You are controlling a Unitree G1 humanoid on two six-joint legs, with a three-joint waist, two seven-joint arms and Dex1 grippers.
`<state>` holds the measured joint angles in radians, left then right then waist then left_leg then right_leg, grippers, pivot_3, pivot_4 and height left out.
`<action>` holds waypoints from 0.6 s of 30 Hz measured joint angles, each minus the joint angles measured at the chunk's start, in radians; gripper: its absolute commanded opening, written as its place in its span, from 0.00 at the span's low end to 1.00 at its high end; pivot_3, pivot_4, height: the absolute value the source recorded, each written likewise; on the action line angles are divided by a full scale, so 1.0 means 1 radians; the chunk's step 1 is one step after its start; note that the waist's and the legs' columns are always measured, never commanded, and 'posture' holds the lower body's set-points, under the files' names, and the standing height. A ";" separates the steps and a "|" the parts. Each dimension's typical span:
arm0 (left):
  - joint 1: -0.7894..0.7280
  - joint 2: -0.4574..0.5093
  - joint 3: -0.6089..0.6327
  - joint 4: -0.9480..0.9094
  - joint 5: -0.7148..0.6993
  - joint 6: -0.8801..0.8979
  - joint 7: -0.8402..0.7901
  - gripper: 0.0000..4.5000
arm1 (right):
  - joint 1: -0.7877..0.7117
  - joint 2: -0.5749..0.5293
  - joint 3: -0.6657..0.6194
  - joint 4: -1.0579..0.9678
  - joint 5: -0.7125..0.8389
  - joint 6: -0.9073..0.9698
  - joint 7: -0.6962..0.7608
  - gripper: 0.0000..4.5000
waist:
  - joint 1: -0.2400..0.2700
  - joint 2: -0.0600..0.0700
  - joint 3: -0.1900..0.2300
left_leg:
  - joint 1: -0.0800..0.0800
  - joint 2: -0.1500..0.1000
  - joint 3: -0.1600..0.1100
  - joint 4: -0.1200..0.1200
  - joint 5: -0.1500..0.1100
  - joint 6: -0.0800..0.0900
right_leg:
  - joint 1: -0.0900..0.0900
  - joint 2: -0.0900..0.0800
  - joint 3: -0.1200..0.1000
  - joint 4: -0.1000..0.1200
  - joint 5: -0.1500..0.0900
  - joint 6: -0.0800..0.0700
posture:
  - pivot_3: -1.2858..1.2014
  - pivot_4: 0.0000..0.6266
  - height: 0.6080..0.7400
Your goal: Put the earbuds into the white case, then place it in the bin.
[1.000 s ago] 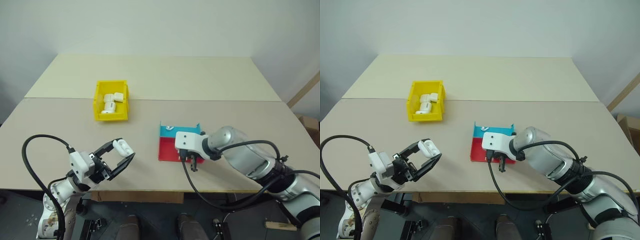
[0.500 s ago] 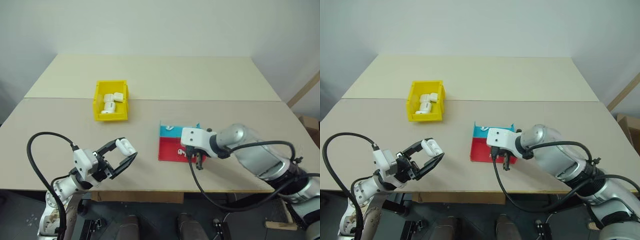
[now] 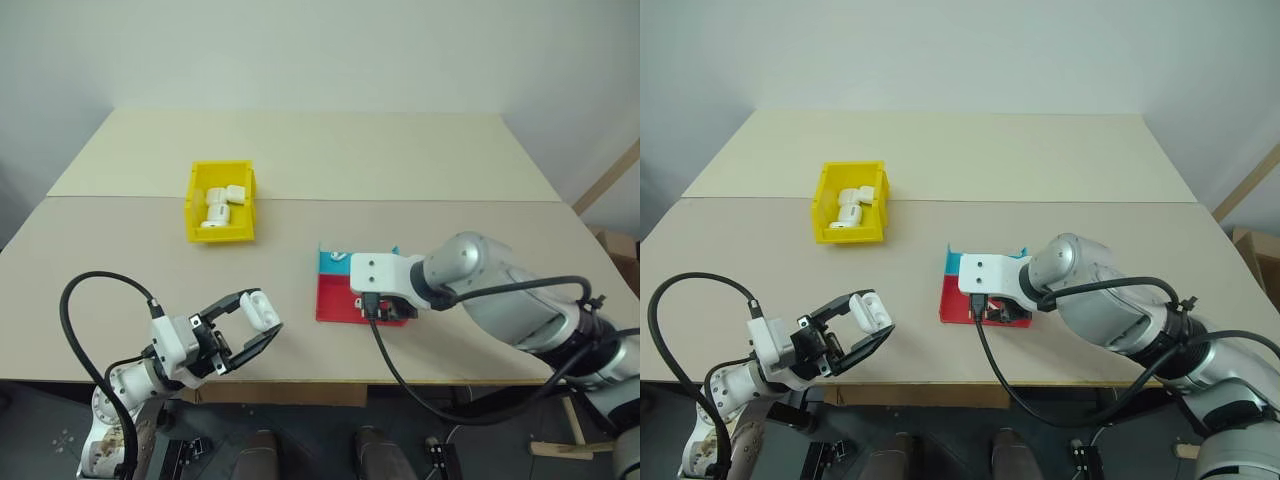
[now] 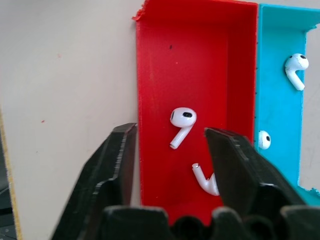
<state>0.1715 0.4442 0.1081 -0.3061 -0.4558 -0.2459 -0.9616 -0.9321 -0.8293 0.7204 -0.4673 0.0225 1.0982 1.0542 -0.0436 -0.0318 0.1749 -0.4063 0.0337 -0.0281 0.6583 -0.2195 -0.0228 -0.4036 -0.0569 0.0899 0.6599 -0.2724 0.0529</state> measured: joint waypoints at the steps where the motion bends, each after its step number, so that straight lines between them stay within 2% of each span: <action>1: 0.004 0.000 -0.002 0.008 0.006 -0.010 -0.004 0.63 | -0.003 0.003 0.004 0.009 -0.002 0.005 -0.002 0.58 | 0.000 0.000 0.000 | 0.000 0.000 0.000 0.000 0.000 0.000 | 0.000 0.000 0.000 0.000 0.000 0.000 | 0.52 0.24 1.00; 18: 0.031 0.007 -0.015 0.020 0.054 -0.017 0.013 0.63 | -0.043 0.136 0.065 0.188 -0.011 0.067 -0.044 0.58 | 0.000 0.000 0.000 | 0.000 0.000 0.000 0.000 0.000 0.000 | 0.000 0.000 0.000 0.000 0.000 0.000 | 0.52 0.24 1.00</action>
<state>0.2021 0.4515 0.0928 -0.2865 -0.4018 -0.2634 -0.9489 -0.9748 -0.6928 0.7858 -0.2794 0.0114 1.1657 1.0105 -0.0438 -0.0316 0.1750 -0.4065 0.0337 -0.0283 0.6580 -0.2195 -0.0227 -0.4040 -0.0569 0.0898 0.6598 -0.2724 0.0529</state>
